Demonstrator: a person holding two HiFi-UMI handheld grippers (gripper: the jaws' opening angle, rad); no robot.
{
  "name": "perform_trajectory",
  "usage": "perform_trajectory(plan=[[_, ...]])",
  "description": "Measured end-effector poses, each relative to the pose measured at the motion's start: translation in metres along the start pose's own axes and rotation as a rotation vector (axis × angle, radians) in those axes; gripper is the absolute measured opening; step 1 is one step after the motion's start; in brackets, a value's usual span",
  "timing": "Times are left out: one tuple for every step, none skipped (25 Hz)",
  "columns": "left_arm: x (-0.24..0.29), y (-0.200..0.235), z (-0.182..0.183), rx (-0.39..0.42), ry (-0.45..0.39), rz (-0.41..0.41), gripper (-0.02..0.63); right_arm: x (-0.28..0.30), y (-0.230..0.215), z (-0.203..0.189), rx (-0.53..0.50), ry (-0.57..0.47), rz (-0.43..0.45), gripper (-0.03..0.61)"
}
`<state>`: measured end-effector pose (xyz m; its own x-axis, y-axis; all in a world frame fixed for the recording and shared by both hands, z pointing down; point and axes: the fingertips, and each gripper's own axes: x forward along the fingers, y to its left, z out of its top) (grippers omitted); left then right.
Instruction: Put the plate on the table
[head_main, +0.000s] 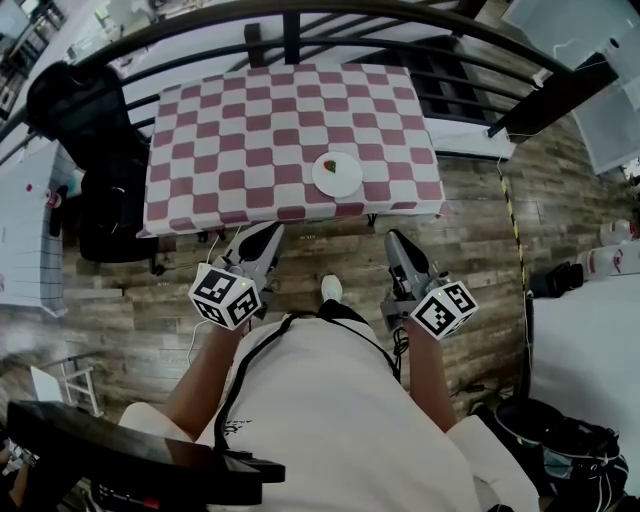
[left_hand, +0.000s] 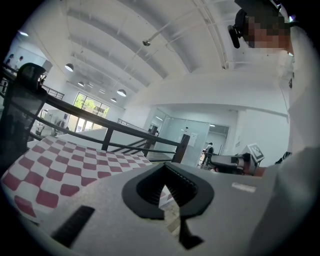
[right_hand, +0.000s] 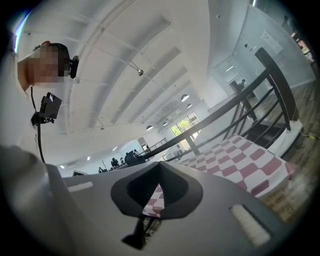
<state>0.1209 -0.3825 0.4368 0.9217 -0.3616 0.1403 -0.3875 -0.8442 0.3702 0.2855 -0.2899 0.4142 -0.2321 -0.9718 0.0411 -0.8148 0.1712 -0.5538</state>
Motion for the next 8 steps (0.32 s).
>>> perform_trajectory(plan=[[0.0002,0.0010,-0.0006,0.000,-0.001,0.006,0.006,0.0002,-0.0016,-0.0005,0.000,0.003,-0.003,0.006],[0.0002,0.0017,-0.0011,-0.002,-0.001,0.010,0.005,0.0005,-0.0027,-0.0010,0.001,0.006,-0.004,0.006],[0.0002,0.0024,-0.0012,-0.004,-0.003,0.012,0.005,0.0009,-0.0035,-0.0013,0.001,0.008,-0.005,0.006],[0.0004,0.0029,-0.0011,-0.006,-0.004,0.012,0.005,0.0016,-0.0045,-0.0013,0.002,0.010,-0.007,0.006],[0.0011,0.0035,-0.0011,-0.008,-0.004,0.013,0.005,0.0023,-0.0057,-0.0012,0.002,0.011,-0.009,0.006],[0.0021,0.0040,-0.0012,-0.009,-0.002,0.014,0.005,0.0029,-0.0072,-0.0012,0.004,0.012,-0.011,0.006],[0.0031,0.0045,-0.0015,-0.010,-0.001,0.014,0.006,0.0033,-0.0087,-0.0012,0.006,0.013,-0.014,0.006],[0.0041,0.0050,-0.0018,-0.011,0.001,0.014,0.006,0.0036,-0.0103,-0.0013,0.008,0.014,-0.017,0.006]])
